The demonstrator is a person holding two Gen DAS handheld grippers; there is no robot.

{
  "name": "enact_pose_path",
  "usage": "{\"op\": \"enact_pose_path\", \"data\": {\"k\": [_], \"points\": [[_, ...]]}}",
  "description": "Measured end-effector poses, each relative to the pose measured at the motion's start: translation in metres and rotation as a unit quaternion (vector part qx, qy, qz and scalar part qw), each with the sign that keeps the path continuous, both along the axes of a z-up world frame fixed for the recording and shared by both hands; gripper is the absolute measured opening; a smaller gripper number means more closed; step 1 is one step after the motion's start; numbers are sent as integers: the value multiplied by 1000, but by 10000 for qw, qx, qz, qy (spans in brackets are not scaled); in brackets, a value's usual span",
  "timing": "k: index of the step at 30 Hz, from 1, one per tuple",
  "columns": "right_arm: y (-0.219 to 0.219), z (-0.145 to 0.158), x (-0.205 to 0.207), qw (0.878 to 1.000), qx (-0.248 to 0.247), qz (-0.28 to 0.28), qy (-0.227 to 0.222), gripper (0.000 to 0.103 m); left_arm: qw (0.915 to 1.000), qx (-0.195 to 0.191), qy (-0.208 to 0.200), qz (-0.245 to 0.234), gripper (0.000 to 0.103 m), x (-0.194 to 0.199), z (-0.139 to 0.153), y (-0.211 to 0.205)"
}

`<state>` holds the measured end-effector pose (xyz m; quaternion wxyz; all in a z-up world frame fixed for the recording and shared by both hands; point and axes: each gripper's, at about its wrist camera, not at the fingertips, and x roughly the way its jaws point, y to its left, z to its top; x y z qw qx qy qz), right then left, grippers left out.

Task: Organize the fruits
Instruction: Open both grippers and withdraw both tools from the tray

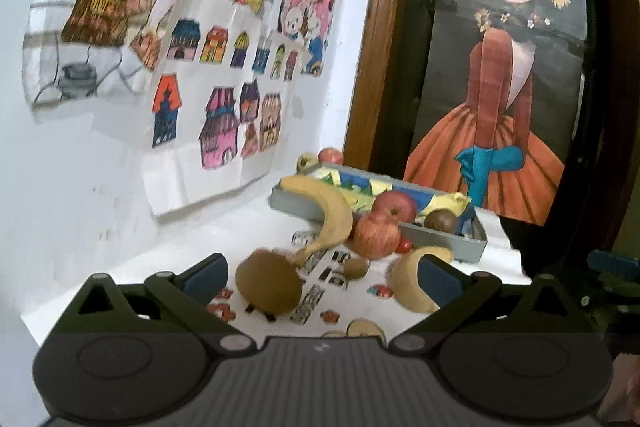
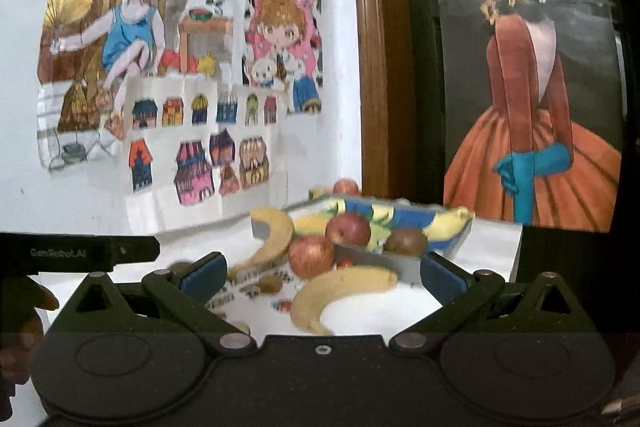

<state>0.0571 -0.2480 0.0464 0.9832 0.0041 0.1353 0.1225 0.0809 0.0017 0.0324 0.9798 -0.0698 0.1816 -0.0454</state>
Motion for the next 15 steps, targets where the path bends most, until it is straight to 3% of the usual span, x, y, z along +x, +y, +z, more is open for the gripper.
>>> {"op": "enact_pose_path", "data": {"k": [7, 15], "points": [[10, -20, 8, 9983, -206, -136, 520, 102, 9995, -18, 301, 47, 103, 4, -19, 8], [15, -28, 19, 9964, -347, -113, 766, 102, 9988, -11, 481, 100, 103, 10, -25, 15]]}}
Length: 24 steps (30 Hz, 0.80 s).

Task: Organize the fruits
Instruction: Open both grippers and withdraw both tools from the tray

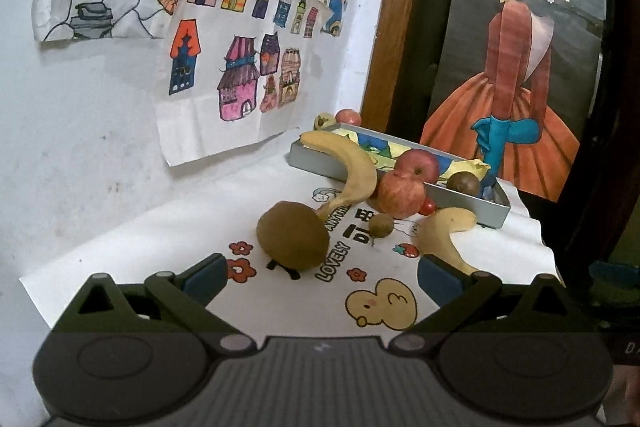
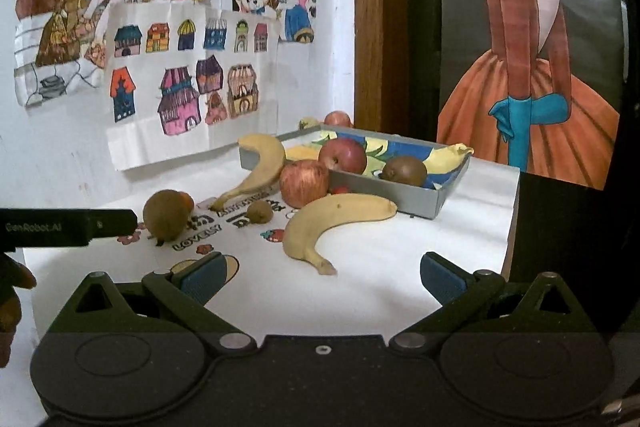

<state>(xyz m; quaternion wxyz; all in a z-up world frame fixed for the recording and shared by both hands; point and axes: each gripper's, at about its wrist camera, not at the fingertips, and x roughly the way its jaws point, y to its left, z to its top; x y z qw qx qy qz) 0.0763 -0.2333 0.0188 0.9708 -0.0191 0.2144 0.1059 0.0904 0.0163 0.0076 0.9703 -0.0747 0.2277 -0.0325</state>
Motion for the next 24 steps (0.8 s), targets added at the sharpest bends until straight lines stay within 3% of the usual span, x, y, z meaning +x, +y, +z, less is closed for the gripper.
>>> {"op": "enact_pose_path", "data": {"k": [14, 17, 24], "points": [[7, -8, 26, 9991, -263, 244, 219, 102, 9997, 201, 137, -83, 103, 18, 2, 1], [11, -5, 39, 9977, -540, 394, 149, 102, 9992, 343, 191, -50, 103, 25, 5, 3], [18, 2, 79, 9960, -604, 632, 174, 102, 9988, 451, 186, 94, 103, 39, 13, 16]]}}
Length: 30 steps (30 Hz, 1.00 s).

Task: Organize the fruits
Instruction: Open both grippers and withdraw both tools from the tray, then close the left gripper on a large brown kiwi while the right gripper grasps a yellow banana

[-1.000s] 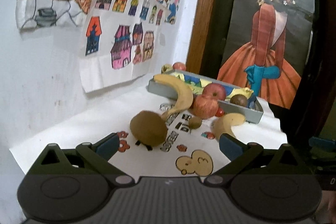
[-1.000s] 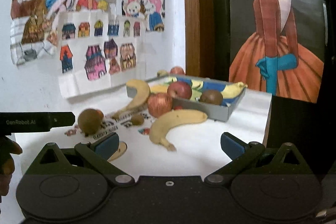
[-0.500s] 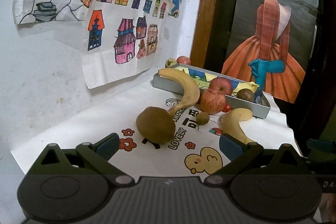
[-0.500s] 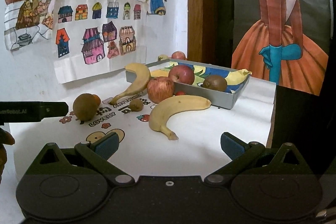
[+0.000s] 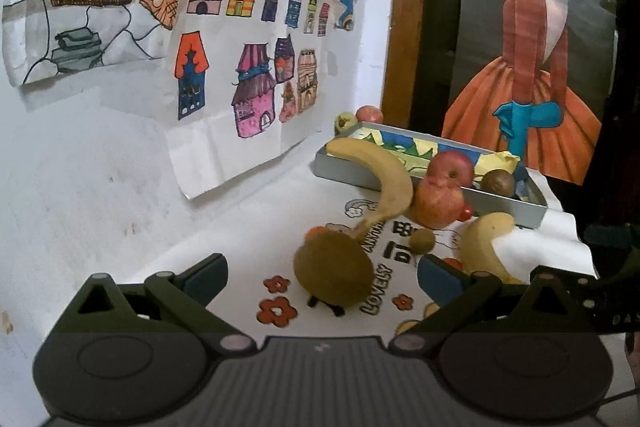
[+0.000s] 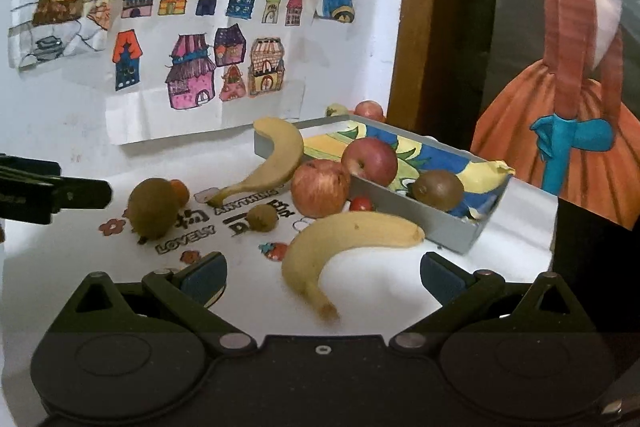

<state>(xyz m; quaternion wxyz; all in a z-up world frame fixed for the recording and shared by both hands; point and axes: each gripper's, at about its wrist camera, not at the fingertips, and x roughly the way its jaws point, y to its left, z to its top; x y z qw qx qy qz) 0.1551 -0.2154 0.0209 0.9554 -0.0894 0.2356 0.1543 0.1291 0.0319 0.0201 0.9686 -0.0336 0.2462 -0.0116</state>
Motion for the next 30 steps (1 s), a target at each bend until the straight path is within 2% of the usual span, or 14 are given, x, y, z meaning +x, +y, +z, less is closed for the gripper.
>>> {"op": "enact_pose_path", "data": {"k": [9, 22, 30], "points": [[14, -12, 35, 9993, -151, 235, 255, 102, 9997, 125, 214, -89, 103, 24, -17, 8], [22, -33, 84, 9960, 166, 159, 868, 102, 9985, -74, 446, -321, 103, 59, -39, 9], [25, -41, 91, 9950, 232, 120, 960, 88, 9975, -101, 541, -454, 103, 72, -45, 3]]}}
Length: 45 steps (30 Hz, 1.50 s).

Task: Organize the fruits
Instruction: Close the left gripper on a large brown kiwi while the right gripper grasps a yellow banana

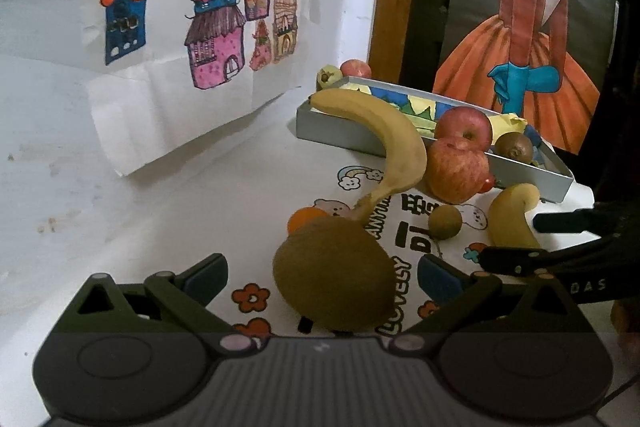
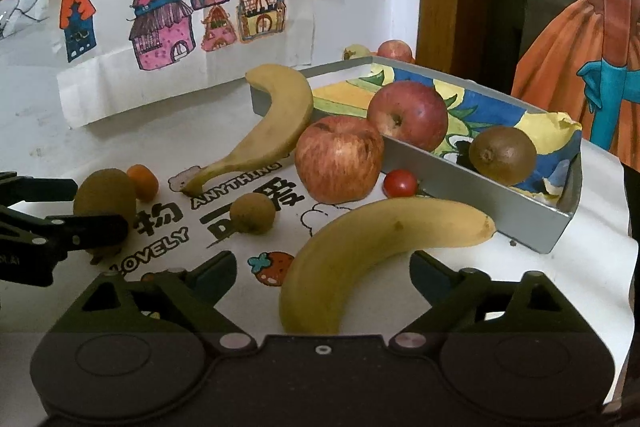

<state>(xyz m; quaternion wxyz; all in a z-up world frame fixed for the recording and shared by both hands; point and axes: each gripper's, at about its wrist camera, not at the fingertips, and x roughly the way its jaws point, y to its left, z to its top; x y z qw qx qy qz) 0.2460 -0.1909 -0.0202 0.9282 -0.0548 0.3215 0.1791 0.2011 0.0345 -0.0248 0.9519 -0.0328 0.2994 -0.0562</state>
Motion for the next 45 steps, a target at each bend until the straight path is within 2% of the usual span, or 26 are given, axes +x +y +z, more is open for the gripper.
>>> {"op": "enact_pose_path", "data": {"k": [3, 9, 20, 25, 29, 45], "points": [[0, -4, 2, 9999, 89, 9, 143, 87, 10000, -24, 13, -37, 103, 2, -1, -1], [3, -5, -1, 9999, 108, 40, 106, 86, 9999, -80, 14, -82, 101, 3, -2, -2], [1, -4, -3, 9999, 107, -21, 30, 73, 9996, -169, 144, -145, 79, 3, -4, -5], [-1, -3, -4, 9999, 88, -86, -18, 60, 9997, -185, 130, -12, 69, 3, -4, -2], [-3, -3, -6, 9999, 69, -128, -45, 50, 9996, -235, 139, 16, 68, 1, -4, -2], [-13, -1, -31, 9998, 140, 136, -52, 34, 9981, -368, 206, -450, 68, -13, -4, -27]]}}
